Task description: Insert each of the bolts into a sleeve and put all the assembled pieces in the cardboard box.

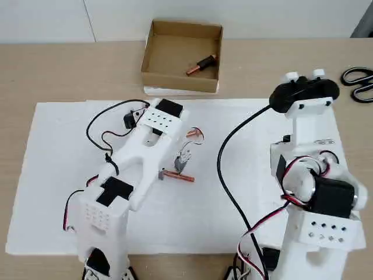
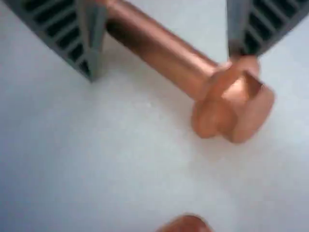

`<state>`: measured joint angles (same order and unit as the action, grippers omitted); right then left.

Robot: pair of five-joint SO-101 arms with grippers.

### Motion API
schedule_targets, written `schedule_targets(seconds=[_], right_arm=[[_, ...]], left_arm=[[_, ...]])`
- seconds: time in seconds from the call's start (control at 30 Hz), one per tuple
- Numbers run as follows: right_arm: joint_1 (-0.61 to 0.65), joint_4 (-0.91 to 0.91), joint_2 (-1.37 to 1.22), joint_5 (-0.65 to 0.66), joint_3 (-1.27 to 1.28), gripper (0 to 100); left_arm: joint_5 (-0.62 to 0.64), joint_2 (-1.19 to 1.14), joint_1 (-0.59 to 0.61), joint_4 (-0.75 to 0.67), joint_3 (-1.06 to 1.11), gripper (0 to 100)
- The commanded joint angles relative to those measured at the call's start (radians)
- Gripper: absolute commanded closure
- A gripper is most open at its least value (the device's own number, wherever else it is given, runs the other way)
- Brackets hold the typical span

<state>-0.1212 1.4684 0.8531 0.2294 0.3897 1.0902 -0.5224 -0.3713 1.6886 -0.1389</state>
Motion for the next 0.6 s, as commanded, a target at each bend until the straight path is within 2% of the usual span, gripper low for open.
schedule_targets(seconds=[0.0,0.27,0.57], right_arm=[[-0.005,-0.018,0.016,0.005,-0.006,99.5],[-0.005,-0.018,0.016,0.005,-0.006,99.5],[-0.005,-0.015,0.016,0.005,-0.006,99.5]], left_arm=[[0.002,-0.057,0.006,-0.006,0.007,83],[0.002,-0.071,0.005,0.0,-0.035,84],[-0.032,-0.071,-0.002,0.034,-0.071,99]])
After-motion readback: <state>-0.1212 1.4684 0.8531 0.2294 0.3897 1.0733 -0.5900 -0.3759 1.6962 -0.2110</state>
